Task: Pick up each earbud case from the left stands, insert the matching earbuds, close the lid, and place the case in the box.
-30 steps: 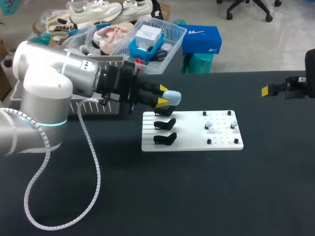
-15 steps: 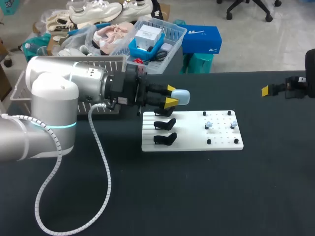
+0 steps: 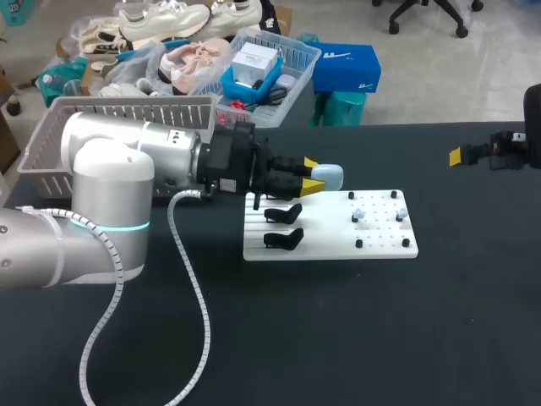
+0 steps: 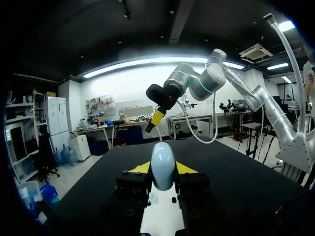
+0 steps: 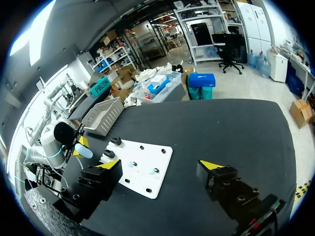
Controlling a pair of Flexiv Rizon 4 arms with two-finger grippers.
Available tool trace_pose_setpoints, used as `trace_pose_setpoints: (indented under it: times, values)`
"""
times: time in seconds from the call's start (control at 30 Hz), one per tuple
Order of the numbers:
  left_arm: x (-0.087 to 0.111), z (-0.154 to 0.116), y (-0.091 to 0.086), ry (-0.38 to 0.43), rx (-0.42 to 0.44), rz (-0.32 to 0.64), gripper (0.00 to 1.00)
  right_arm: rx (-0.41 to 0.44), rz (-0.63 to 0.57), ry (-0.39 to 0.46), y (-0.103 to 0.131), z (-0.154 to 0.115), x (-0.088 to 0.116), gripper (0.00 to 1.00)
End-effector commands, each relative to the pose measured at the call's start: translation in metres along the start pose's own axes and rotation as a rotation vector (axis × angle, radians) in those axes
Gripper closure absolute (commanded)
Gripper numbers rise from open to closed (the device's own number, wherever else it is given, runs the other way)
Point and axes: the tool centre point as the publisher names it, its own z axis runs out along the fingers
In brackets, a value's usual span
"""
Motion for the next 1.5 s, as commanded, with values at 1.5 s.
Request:
trace_pose_setpoints:
  times: [1.5]
  values:
    - [0.015, 0.004, 0.002, -0.028, 0.008, -0.007, 1.0, 0.025, -0.143, -0.051, 0.066, -0.015, 0.024, 0.0]
